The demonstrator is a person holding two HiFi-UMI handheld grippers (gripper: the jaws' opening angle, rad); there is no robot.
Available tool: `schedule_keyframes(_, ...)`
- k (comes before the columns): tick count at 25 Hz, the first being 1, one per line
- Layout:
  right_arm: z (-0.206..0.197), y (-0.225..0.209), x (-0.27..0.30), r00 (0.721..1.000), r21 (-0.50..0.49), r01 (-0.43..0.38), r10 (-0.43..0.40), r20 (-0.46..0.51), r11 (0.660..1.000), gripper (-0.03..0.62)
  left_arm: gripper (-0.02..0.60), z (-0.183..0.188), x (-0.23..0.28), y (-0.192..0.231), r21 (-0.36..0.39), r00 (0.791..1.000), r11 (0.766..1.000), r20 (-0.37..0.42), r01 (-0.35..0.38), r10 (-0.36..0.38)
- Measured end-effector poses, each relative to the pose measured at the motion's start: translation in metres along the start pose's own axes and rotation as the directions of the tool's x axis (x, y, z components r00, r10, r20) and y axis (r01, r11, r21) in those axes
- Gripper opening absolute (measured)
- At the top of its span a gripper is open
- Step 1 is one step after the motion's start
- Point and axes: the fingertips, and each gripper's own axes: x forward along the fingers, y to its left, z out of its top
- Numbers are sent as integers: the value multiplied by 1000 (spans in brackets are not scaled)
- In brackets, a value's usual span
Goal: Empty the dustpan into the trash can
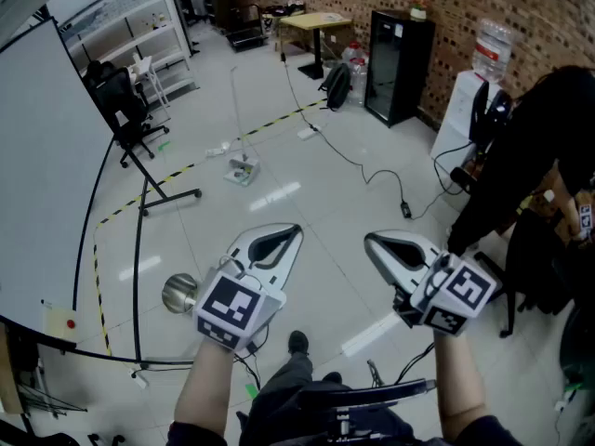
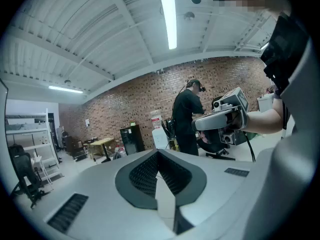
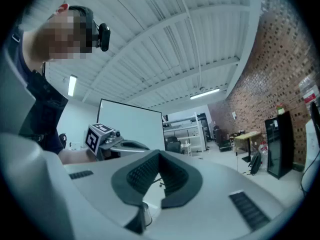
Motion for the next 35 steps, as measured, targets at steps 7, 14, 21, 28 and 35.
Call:
schedule_keyframes(7, -21, -41, 55, 999, 4, -12, 13, -36, 1000, 14, -2, -34, 19, 67, -38, 999, 999, -11, -32, 32)
schedule_keyframes(14, -21, -90, 139, 998, -14, -47, 47, -48, 999, 15, -3, -53, 43, 162, -71, 999, 996, 11, -48, 49)
schedule_keyframes(21, -9, -128, 209, 996, -63, -52, 48, -73, 997, 15, -2, -60, 61, 240, -80, 997, 994, 24, -71, 73)
schedule_keyframes(28, 1, -159, 252, 993, -63, -86, 80, -81, 994, 14, -3, -67, 72, 285, -99, 993, 988, 16, -116, 118)
schedule_keyframes(35, -18, -213, 288, 978, -50, -159, 150, -147, 986, 14, -3, -77, 119, 325, -119, 987, 980, -37, -162, 158)
